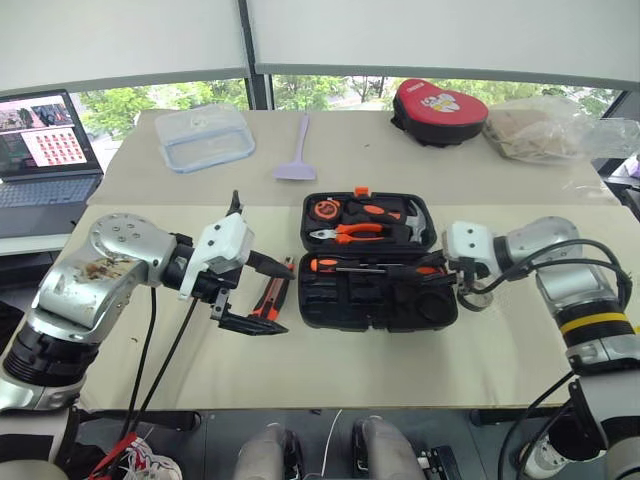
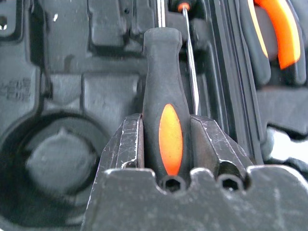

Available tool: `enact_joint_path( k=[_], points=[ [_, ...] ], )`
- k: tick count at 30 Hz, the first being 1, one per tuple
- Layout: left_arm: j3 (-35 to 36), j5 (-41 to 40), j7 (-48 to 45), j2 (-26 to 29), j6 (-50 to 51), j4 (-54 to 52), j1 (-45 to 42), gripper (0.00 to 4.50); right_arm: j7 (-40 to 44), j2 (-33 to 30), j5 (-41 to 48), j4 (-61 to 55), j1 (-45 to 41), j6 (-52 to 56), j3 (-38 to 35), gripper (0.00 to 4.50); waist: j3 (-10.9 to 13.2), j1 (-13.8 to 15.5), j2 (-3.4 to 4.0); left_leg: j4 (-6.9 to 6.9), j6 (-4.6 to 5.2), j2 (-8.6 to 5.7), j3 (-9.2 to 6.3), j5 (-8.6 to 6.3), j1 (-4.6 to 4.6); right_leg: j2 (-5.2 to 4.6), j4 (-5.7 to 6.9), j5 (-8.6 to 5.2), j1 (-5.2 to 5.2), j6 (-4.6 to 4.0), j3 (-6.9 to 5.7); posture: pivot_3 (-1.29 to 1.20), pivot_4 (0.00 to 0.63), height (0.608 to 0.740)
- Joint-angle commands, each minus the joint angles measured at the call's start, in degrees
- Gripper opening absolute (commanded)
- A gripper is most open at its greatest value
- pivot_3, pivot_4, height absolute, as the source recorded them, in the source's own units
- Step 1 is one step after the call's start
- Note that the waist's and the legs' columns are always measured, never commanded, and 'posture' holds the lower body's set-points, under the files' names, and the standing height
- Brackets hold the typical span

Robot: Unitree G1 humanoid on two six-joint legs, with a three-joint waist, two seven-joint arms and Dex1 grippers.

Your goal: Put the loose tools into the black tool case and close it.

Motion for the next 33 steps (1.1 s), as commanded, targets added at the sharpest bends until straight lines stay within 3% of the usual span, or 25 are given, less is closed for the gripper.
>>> enact_joint_path(
  k=[1, 4, 6, 13, 14, 21, 30, 33],
  points=[
    [1.15, 0.38, 0.76, -0.36, -1.21, -0.02, -1.13, 4.50, -0.14, -0.44, -0.73, -1.84, -1.23, 0.46, -0.11, 1.03, 0.00, 0.03, 0.00, 0.00, 0.00, 0.00, 0.00, 0.00, 0.00, 0.00, 0.00, 0.00, 0.00, 0.00, 0.00, 0.00, 0.150, 0.731],
    [1.41, 0.12, 0.54, -0.40, -0.77, 0.12, -1.50, 4.50, 0.73, -0.91, -0.81, -1.82, -1.19, -0.64, -0.09, 1.03, 0.00, -0.03, 0.00, -0.01, 0.00, 0.01, 0.00, 0.00, 0.00, 0.01, 0.00, 0.00, 0.00, 0.00, -0.01, 0.00, 0.150, 0.731],
    [1.38, 0.33, 0.37, -0.36, -1.02, 0.48, -1.68, 4.50, 1.38, -0.83, 0.13, -2.47, -1.35, 0.70, -0.65, 2.04, 0.00, -0.02, 0.00, -0.01, 0.00, 0.01, 0.00, 0.00, 0.01, 0.01, 0.00, 0.00, 0.00, 0.00, -0.01, 0.00, 0.150, 0.731],
    [1.15, 1.09, 0.41, -0.70, -1.81, 2.13, -2.49, 4.50, 0.94, 1.35, 5.57, -7.83, -2.82, 9.23, -3.38, 4.30, 0.00, -0.06, 0.00, 0.00, 0.00, 0.02, 0.00, 0.00, 0.00, 0.02, 0.00, 0.00, 0.00, -0.01, -0.01, 0.00, 0.150, 0.731],
    [1.05, 1.20, 0.42, -0.80, -1.95, 2.28, -2.50, 4.50, 0.76, 1.65, 6.18, -8.67, -2.71, 10.57, -3.61, 4.41, 0.00, -0.07, 0.00, 0.00, 0.00, 0.01, 0.01, 0.00, 0.00, 0.02, 0.01, 0.00, 0.00, -0.01, 0.00, 0.00, 0.150, 0.731],
    [0.55, 1.60, 0.30, -1.16, -2.75, 2.87, -2.69, 4.50, -0.40, 2.09, 6.82, -10.88, -0.88, 14.18, -3.54, 4.41, 0.00, 0.03, 0.00, 0.00, 0.00, 0.00, 0.00, 0.00, -0.01, 0.00, 0.01, 0.01, 0.00, -0.01, -0.03, 0.00, 0.150, 0.731],
    [-0.03, 2.45, -0.27, -1.20, -3.61, 3.54, -3.11, 4.50, -3.11, 2.71, 3.08, -3.31, 0.15, 11.51, -2.39, 4.41, 0.00, -0.08, 0.00, -0.01, 0.00, -0.01, 0.01, 0.00, -0.01, 0.01, 0.01, 0.00, -0.01, -0.01, -0.02, 0.00, 0.150, 0.731],
    [-0.11, 2.73, -0.44, -1.22, -3.73, 3.65, -3.17, 4.50, -3.63, 3.97, 4.11, -3.19, -0.09, 12.40, -2.86, 3.73, 0.00, -0.21, 0.00, -0.01, -0.01, 0.02, 0.01, 0.00, 0.02, 0.04, 0.01, 0.00, 0.01, -0.01, -0.03, 0.00, 0.150, 0.731]
  ],
)
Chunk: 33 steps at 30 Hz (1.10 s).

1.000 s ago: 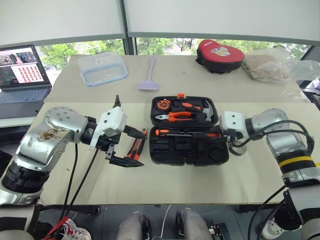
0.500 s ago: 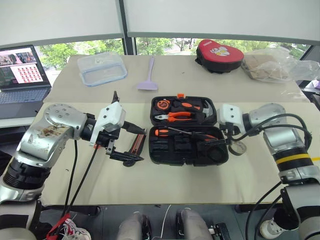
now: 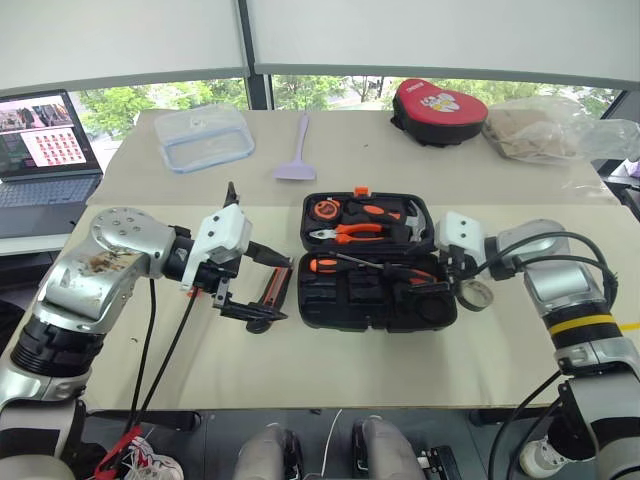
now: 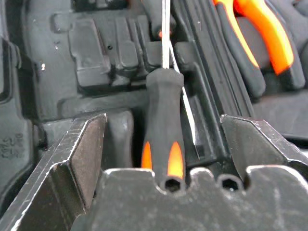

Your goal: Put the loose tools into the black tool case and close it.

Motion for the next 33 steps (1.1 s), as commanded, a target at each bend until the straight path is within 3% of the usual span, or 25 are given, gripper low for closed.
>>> enact_joint_path(
  k=[1, 11, 19, 25, 33],
  points=[
    [0.47, 0.43, -0.51, 0.00, -1.39, -0.35, -1.17, 4.50, -0.60, 0.91, 0.84, -0.58, -0.51, 0.07, -0.86, 3.43, 0.00, -0.11, 0.00, 0.00, 0.00, 0.00, 0.00, 0.00, 0.00, 0.00, 0.00, 0.00, 0.00, 0.00, 0.00, 0.00, 0.150, 0.731],
    [0.39, 1.30, -1.17, -0.09, -1.75, 0.52, -1.50, 4.50, 0.25, 1.08, 0.77, -2.74, 0.37, 0.58, -0.49, 0.03, 0.00, 0.01, 0.00, 0.01, 0.00, 0.00, 0.00, 0.00, 0.01, -0.01, 0.00, 0.00, 0.02, 0.00, 0.00, 0.00, 0.150, 0.731],
    [0.58, 1.67, -1.25, 0.37, -2.39, 0.84, -1.29, 4.50, 4.69, -0.35, 3.67, -8.30, 0.74, 1.71, -1.37, 0.03, 0.00, 0.06, 0.00, 0.00, 0.00, 0.00, 0.00, 0.00, -0.02, -0.01, 0.00, 0.00, -0.02, 0.00, 0.00, 0.00, 0.150, 0.731],
    [0.73, 1.98, -1.17, 0.62, -2.63, 0.80, -1.01, 4.50, 1.21, 1.90, 5.63, -6.36, -2.41, 6.28, -3.42, 0.03, 0.00, 0.04, 0.00, 0.00, 0.00, 0.00, -0.01, 0.00, -0.01, -0.01, 0.00, 0.00, -0.01, -0.01, 0.00, 0.00, 0.150, 0.731],
    [0.52, 2.68, -1.17, 0.17, -2.86, 1.17, -1.37, 4.50, -4.58, 3.45, -0.36, 1.59, -4.29, 1.10, -0.58, 0.03, 0.00, 0.09, 0.00, -0.02, 0.00, -0.02, 0.01, 0.00, -0.04, -0.02, 0.00, 0.00, -0.03, -0.01, -0.03, 0.00, 0.150, 0.731]
  ],
)
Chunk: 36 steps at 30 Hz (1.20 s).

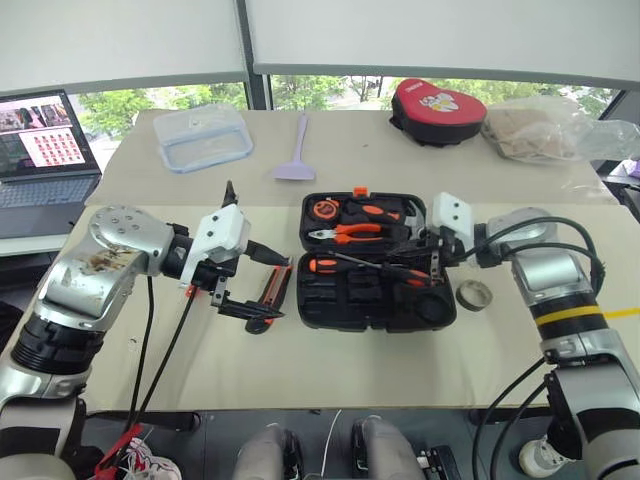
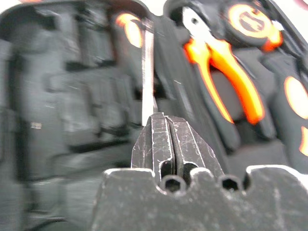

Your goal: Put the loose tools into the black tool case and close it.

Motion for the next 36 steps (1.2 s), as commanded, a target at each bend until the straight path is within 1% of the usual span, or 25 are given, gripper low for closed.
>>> enact_joint_path(
  k=[1, 5, 10, 14, 20, 26, 30, 33, 36],
  points=[
    [0.59, 0.23, -0.16, 0.06, -1.17, -0.35, -1.14, 4.50, -1.19, 0.45, -1.51, 0.92, -0.96, -2.91, 0.49, 0.03, 0.00, -0.07, 0.00, 0.01, 0.00, 0.00, 0.01, 0.00, -0.01, 0.00, 0.00, 0.00, 0.00, 0.00, 0.00, 0.00, 0.150, 0.731],
    [0.60, 0.44, -0.39, -0.01, -1.23, -0.33, -1.24, 4.50, 0.75, 0.99, 0.19, -3.27, 1.15, -1.56, 0.65, 0.03, 0.00, -0.17, 0.00, 0.00, 0.00, 0.02, 0.01, 0.00, 0.01, 0.02, 0.01, 0.00, -0.01, 0.00, 0.01, 0.00, 0.150, 0.731],
    [0.68, 0.42, -0.45, 0.05, -1.22, -0.36, -1.12, 4.50, 4.00, -0.67, 3.44, -10.48, 4.14, 0.89, -0.63, 0.03, 0.00, -0.09, 0.00, 0.00, 0.00, 0.02, 0.00, 0.00, 0.00, 0.01, 0.01, 0.00, -0.01, 0.00, 0.01, 0.00, 0.150, 0.731],
    [0.55, 0.48, -0.36, -0.18, -1.35, -0.25, -1.02, 4.50, 2.71, -1.51, 3.18, -11.92, 4.53, 1.01, -1.51, 0.03, 0.00, -0.02, 0.00, 0.03, 0.00, 0.01, 0.00, 0.00, 0.00, -0.01, 0.02, 0.00, 0.00, 0.00, 0.01, 0.00, 0.150, 0.731],
    [0.30, 0.58, -0.37, -0.68, -1.38, -0.04, -1.32, 4.50, 0.82, -1.16, 3.96, -12.15, 3.33, 2.99, -2.09, 0.03, 0.00, -0.09, 0.00, 0.01, 0.00, 0.02, 0.00, 0.00, 0.00, 0.01, 0.02, 0.00, -0.01, 0.00, 0.01, 0.00, 0.150, 0.731],
    [-0.01, 0.89, -0.46, -1.06, -1.56, 0.27, -1.57, 4.50, -0.86, 0.50, 1.77, -11.19, 5.42, 2.56, 0.64, 0.03, 0.00, -0.10, 0.00, 0.01, 0.00, 0.02, 0.00, 0.00, 0.01, 0.01, 0.02, 0.00, 0.00, 0.00, 0.01, 0.00, 0.150, 0.731],
    [-0.07, 1.04, -0.46, -1.01, -1.61, 0.43, -1.74, 4.50, -1.20, 0.19, -1.64, -10.13, 7.28, 1.12, 3.90, 0.03, 0.00, 0.00, 0.00, 0.01, 0.00, 0.01, 0.00, 0.00, 0.00, 0.01, 0.01, 0.00, 0.00, 0.00, 0.00, 0.00, 0.150, 0.731],
    [0.07, 1.01, -0.49, -0.80, -1.54, 0.30, -1.72, 4.50, -0.65, -0.20, -2.61, -10.77, 8.90, 0.99, 5.38, 0.03, -0.03, 0.00, -0.04, 0.02, 0.00, 0.01, 0.00, 0.00, 0.07, 0.00, 0.00, 0.00, 0.08, 0.00, 0.00, 0.00, 0.150, 0.731],
    [0.19, 1.06, -0.46, -0.66, -1.53, 0.36, -1.72, 4.50, -1.75, -0.81, -5.58, -10.09, 9.69, -1.48, 6.86, 0.03, -0.06, 0.04, -0.08, 0.00, -0.01, 0.01, -0.01, 0.00, 0.16, 0.00, 0.00, -0.01, 0.16, 0.01, 0.00, 0.00, 0.150, 0.731]
  ],
)
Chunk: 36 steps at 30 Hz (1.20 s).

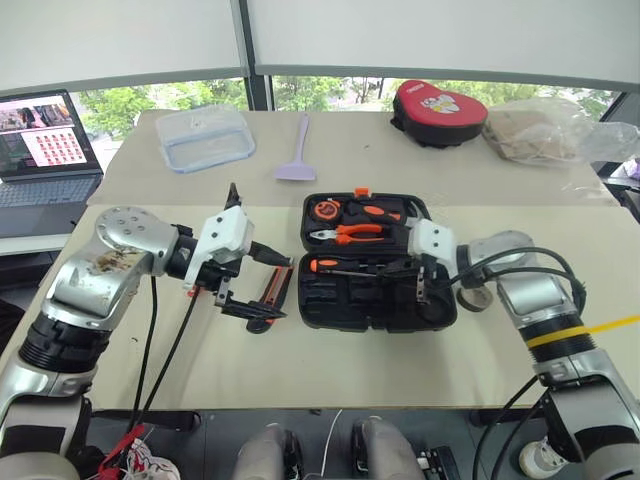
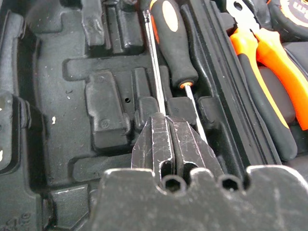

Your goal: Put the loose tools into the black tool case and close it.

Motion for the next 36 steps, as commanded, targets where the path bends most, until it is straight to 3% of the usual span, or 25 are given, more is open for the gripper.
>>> enact_joint_path(
  k=[1, 26, 30, 36],
  points=[
    [0.85, 0.31, -0.18, 0.58, -0.98, -0.42, -1.33, 4.50, -0.53, -1.31, -4.36, 1.12, 2.34, -1.36, 3.47, 0.03, -0.05, 0.00, -0.07, 0.00, 0.00, 0.00, 0.00, 0.00, 0.01, 0.00, 0.00, 0.00, 0.00, 0.00, 0.00, 0.00, 0.150, 0.731],
    [1.02, 1.21, 0.65, -0.15, -1.25, 0.04, -1.24, 4.50, -3.06, -6.05, -11.33, 4.40, 2.78, -2.22, 7.59, 0.03, -0.61, 1.31, -0.78, 0.00, -0.02, -0.03, -0.12, -0.04, 0.65, -0.24, -0.07, -0.02, 0.72, -0.04, -0.12, 0.00, 0.150, 0.731],
    [1.11, 1.25, 0.70, -0.34, -1.35, 0.03, -1.24, 4.50, -2.63, -3.85, -6.89, 1.42, 2.70, 1.54, 5.26, 0.03, -0.66, 1.41, -0.86, 0.01, -0.15, -0.04, -0.18, -0.13, 0.66, -0.31, -0.08, -0.02, 0.79, -0.04, -0.19, 0.00, 0.150, 0.731],
    [2.06, 1.71, 2.17, 0.01, -1.36, -0.31, 0.08, 4.50, -4.98, 0.37, 2.76, -2.98, -1.47, 9.30, -3.79, 0.03, -0.66, 0.67, -0.86, -0.01, 0.02, -0.02, -0.21, -0.03, 0.40, -0.27, -0.01, -0.04, 0.49, -0.10, -0.18, 0.00, 0.150, 0.731]
  ],
)
